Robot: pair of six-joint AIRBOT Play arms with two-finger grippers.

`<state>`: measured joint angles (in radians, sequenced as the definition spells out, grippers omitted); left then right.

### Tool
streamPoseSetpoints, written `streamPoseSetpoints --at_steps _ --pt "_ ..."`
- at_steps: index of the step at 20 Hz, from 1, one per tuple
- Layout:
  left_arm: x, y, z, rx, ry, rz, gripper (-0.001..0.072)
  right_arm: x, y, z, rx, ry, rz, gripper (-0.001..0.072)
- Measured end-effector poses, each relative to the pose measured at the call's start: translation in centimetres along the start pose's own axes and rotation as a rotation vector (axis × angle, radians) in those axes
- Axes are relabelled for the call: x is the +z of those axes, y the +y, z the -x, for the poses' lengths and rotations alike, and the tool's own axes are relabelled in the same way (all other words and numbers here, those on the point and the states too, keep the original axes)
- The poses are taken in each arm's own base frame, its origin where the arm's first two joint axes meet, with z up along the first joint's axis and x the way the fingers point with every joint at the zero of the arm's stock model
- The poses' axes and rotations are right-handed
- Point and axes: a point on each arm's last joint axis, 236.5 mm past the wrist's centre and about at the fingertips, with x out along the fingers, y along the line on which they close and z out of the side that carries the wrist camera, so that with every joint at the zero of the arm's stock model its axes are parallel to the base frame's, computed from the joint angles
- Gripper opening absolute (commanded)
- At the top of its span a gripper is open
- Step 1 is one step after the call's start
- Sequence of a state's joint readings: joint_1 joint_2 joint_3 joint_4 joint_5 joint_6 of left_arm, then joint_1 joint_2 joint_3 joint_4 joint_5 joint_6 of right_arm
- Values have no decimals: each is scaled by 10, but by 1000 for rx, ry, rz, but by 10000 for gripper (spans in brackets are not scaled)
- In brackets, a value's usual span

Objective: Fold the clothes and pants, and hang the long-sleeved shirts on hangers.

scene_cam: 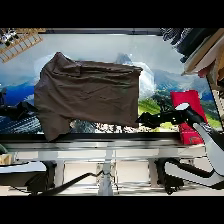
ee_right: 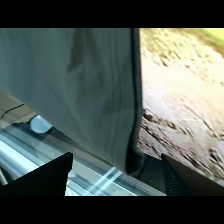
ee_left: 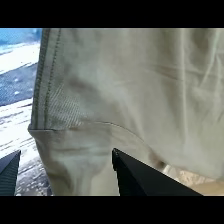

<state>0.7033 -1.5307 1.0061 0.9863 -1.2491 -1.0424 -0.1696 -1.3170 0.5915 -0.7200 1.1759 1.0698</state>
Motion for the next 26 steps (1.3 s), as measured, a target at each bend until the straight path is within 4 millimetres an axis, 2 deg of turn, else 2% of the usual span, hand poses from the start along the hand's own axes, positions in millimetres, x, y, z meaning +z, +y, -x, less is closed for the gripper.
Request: streamPoseSetpoints --at_steps 1,2,3,4,5,6,9,11,13,14,16,17,18,20,22,23,25,26 --pt "-1 2 -3 -1 6 3 616 0 0 -5 6 9 5 562" --pt "-3 1 -6 -11 13 4 514 0 2 -10 19 15 8 486" --pt "-5 1 -10 -22 19 5 289 0 3 -15 22 20 22 250" --pt "-9 3 -13 -22 31 0 58 1 1 -20 16 21 32 148" --pt "-13 5 -17 -20 45 -9 9 1 2 -23 17 20 38 142" --pt "-15 2 -18 -39 47 -20 8 2 3 -25 21 19 46 27" --pt "-15 -18 -19 -133 37 -30 4 7 6 -24 14 -7 75 18" --pt "-12 -38 -10 -204 15 -34 3 11 21 -15 33 -32 114 17" --pt "-3 -63 12 -270 -40 -61 3 19 45 4 52 -65 193 16" --pt "5 -79 30 -306 -91 -85 3 24 61 20 53 -91 246 16" --pt "23 -121 81 -396 -236 -149 4 33 96 60 20 -161 373 16" --pt "32 -147 116 -452 -336 -193 4 38 113 86 -19 -214 445 17" --pt "38 -175 154 -515 -440 -239 4 41 135 117 -69 -281 524 17" --pt "35 -241 247 -693 -685 -353 4 41 185 190 -173 -471 682 17" --pt "4 -303 350 -914 -930 -481 4 21 247 271 -250 -709 832 16" --pt "-22 -329 402 -1029 -1049 -547 4 4 279 309 -271 -833 900 16" --pt "-81 -365 486 -1237 -1228 -669 5 -45 337 378 -295 -1075 1026 16" --pt "-112 -379 516 -1328 -1283 -729 5 -72 362 407 -299 -1187 1084 16"
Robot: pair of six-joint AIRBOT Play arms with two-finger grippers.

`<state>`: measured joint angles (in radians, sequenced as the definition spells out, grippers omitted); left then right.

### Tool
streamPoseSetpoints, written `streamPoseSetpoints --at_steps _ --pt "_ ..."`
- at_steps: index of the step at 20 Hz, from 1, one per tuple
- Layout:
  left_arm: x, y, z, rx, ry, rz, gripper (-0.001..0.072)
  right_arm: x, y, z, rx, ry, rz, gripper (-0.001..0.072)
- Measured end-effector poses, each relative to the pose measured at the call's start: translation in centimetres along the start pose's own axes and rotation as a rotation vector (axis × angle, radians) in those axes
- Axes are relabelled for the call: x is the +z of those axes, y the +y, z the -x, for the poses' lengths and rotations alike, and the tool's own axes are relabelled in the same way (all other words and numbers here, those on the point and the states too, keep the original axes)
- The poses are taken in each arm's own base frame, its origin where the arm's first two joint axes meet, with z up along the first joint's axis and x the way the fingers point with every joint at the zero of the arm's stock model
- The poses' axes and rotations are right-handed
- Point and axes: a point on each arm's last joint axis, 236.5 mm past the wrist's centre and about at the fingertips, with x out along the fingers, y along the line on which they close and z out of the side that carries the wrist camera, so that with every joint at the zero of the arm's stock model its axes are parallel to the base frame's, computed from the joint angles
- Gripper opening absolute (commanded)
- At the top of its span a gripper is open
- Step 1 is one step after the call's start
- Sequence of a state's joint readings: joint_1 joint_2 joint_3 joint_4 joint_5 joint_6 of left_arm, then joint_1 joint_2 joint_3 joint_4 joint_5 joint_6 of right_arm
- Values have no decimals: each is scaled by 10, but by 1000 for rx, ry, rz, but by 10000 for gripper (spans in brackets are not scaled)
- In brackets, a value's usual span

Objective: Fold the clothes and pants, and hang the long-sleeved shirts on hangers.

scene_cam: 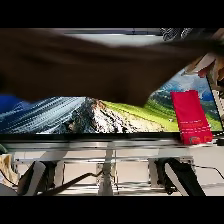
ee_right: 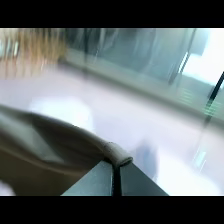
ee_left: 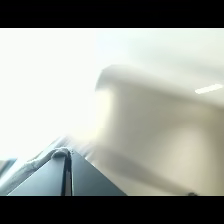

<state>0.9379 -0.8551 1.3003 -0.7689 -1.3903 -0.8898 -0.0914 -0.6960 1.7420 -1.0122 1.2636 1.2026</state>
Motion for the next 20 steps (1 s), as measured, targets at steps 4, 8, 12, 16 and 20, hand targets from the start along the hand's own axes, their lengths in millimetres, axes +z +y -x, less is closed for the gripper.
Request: streamPoseSetpoints --at_steps 4,8,12,16,20 --pt "31 -103 -23 -254 -92 -84 6 84 18 70 -79 -270 114 17" --pt "17 -51 -35 -83 23 -102 6 72 -7 29 -79 -199 71 17" --pt "-51 91 -10 262 267 2 7 -30 -54 -88 -9 131 -100 18" --pt "-163 234 56 541 489 202 7 -175 -90 -199 38 438 -306 18" --pt "-279 363 135 800 599 332 8 -317 -123 -290 -16 592 -458 18"
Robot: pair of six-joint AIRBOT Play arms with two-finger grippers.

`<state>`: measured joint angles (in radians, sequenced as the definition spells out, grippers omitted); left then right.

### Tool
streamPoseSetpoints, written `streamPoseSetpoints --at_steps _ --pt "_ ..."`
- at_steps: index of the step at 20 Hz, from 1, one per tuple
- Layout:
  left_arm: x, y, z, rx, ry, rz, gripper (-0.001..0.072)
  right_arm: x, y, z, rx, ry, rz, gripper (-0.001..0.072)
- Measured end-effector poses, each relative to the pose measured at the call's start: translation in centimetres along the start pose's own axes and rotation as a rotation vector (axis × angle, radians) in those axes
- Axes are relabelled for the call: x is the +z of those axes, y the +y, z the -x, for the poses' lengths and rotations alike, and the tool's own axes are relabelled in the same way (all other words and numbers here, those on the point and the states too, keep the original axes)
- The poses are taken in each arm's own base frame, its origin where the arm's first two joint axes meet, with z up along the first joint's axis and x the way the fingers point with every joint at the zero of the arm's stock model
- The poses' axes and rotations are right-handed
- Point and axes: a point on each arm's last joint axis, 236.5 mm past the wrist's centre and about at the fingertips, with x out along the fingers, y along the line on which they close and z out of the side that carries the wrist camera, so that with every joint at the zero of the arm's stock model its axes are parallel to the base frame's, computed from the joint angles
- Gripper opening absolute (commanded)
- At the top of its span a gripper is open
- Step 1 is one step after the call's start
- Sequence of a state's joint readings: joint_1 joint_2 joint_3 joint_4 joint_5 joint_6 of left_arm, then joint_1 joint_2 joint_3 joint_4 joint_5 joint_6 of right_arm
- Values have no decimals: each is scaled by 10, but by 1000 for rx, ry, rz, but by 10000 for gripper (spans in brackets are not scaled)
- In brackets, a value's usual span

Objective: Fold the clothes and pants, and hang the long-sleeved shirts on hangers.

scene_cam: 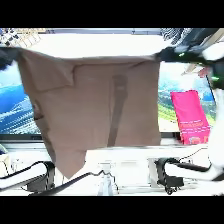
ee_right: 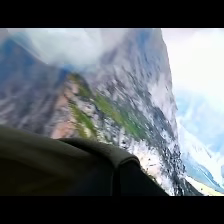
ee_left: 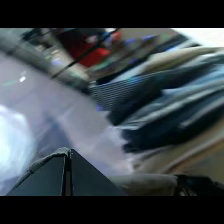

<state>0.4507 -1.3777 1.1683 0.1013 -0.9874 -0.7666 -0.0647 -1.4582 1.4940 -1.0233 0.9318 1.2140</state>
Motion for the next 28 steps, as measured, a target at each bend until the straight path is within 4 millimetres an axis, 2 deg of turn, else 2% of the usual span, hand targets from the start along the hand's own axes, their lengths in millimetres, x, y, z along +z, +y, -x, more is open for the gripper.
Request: streamPoseSetpoints --at_steps 1,3,5,7,10,14,18,19,20,21,22,23,25,28 --pt "-13 31 -19 46 15 31 7 -9 -15 -29 -13 11 -33 18" --pt "-35 77 -51 95 40 89 7 -30 -40 -75 -37 34 -89 17" --pt "-44 106 -69 116 52 127 7 -44 -51 -100 -44 49 -128 17" --pt "-49 117 -76 111 73 166 6 -58 -52 -110 -34 90 -142 18" --pt "-60 131 -63 111 148 245 6 -87 -40 -109 17 226 -133 18" --pt "-93 149 -30 155 323 342 7 -136 -23 -91 80 461 -122 18" --pt "-122 158 -11 217 457 380 8 -156 -18 -80 91 563 -139 18" --pt "-128 158 -8 226 485 383 46 -159 -18 -79 92 576 -140 18" --pt "-134 159 -5 238 512 389 288 -160 -18 -78 90 584 -142 28" --pt "-139 160 -2 246 535 392 502 -162 -20 -77 84 593 -143 175" --pt "-143 159 1 251 555 399 520 -164 -21 -75 79 603 -139 440" --pt "-147 158 3 251 574 403 514 -166 -23 -75 69 609 -140 507" --pt "-153 154 12 244 616 413 397 -172 -32 -68 43 643 -149 498" --pt "-168 155 47 307 723 408 396 -194 -51 -45 15 732 -201 495"
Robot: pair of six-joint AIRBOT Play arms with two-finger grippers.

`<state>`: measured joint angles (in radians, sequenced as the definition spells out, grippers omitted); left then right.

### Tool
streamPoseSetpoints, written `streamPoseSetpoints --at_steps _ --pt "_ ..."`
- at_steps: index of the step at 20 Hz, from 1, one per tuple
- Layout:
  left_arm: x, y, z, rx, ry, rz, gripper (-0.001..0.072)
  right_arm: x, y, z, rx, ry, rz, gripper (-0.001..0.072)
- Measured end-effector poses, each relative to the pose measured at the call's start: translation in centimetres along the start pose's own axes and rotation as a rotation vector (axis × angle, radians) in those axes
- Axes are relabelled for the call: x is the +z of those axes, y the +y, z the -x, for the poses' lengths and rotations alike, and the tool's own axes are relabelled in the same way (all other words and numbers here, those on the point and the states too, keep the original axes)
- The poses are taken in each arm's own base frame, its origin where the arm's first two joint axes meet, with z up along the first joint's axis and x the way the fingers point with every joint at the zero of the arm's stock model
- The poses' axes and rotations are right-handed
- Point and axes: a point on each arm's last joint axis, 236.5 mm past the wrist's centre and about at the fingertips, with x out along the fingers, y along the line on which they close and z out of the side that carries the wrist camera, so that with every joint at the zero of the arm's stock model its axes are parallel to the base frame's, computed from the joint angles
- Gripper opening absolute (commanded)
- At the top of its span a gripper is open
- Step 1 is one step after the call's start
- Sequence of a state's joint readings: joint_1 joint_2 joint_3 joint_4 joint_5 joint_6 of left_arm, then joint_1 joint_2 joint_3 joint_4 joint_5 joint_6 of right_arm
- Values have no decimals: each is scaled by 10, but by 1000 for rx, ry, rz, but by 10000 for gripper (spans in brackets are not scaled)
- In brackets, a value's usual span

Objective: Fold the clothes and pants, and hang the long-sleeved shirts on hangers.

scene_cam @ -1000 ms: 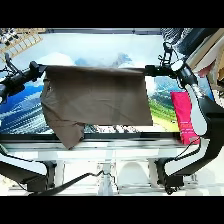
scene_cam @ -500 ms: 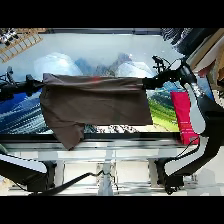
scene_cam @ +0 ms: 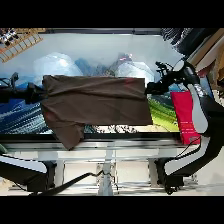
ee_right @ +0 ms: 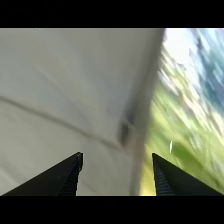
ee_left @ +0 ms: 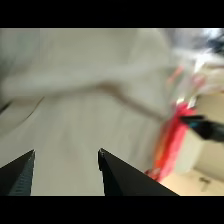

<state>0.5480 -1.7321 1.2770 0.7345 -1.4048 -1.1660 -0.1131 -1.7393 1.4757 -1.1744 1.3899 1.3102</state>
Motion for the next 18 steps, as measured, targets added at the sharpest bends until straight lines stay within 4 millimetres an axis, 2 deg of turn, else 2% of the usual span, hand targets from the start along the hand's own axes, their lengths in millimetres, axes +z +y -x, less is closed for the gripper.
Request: streamPoseSetpoints --at_steps 4,6,8,12,18 --pt "-59 31 19 136 53 26 411 -61 -25 2 50 80 -104 495" --pt "-92 39 17 164 78 22 533 -92 -27 -3 110 98 -131 495" --pt "-121 42 9 172 103 22 533 -112 -27 -8 166 94 -156 495" --pt "-159 51 -5 185 149 31 533 -126 -26 -13 243 68 -170 495" --pt "-187 61 -18 193 195 43 524 -133 -14 -24 327 58 -142 492"
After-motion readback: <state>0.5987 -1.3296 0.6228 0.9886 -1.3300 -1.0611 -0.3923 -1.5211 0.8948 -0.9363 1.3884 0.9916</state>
